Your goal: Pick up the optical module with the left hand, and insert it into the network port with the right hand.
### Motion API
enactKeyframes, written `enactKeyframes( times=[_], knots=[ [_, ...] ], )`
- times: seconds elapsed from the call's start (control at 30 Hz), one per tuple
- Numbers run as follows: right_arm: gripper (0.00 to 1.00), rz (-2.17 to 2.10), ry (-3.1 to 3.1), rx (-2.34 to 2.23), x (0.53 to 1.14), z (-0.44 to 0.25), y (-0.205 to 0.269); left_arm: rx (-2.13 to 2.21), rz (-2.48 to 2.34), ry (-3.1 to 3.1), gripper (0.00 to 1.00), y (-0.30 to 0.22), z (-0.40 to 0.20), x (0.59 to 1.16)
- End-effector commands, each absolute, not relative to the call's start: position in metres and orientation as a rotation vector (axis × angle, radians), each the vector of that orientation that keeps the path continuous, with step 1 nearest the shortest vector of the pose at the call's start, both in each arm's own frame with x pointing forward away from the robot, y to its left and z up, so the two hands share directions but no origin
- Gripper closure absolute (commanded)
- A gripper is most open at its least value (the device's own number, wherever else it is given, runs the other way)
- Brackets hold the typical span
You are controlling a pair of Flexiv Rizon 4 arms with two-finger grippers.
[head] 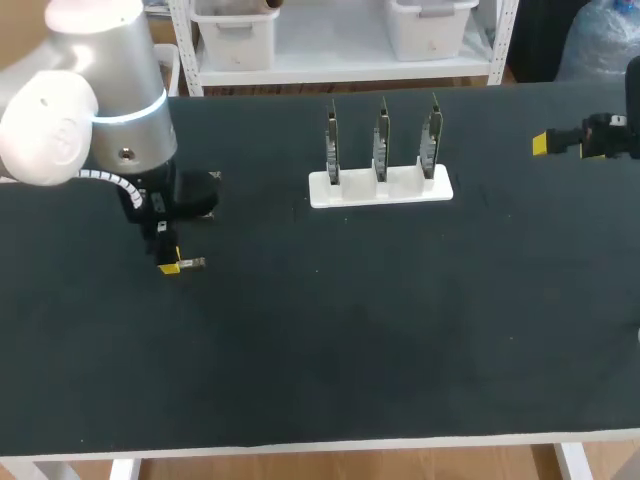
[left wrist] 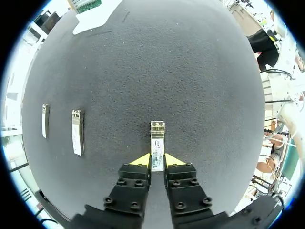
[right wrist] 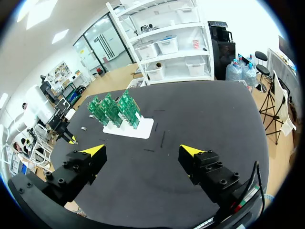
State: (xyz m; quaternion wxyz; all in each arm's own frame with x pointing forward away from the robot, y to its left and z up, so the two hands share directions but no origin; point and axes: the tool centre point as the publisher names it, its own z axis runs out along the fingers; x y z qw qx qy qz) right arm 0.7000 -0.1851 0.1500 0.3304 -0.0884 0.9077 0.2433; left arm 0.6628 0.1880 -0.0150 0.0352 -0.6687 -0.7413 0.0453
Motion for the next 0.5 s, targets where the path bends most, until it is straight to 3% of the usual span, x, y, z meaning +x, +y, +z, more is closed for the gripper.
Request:
enactKeyframes(
  times=[0.03,0.5],
  knots=[
    [0.0,0.636,2.374,-0.231,0.7,0.15,-0.185,-2.054,0.142,-2.271,1.0,0.188,-0.015,0.666],
    [0.0,0.636,2.374,-0.231,0.7,0.15,-0.185,-2.149,0.2,-2.454,1.0,0.162,0.033,0.67]
  ],
)
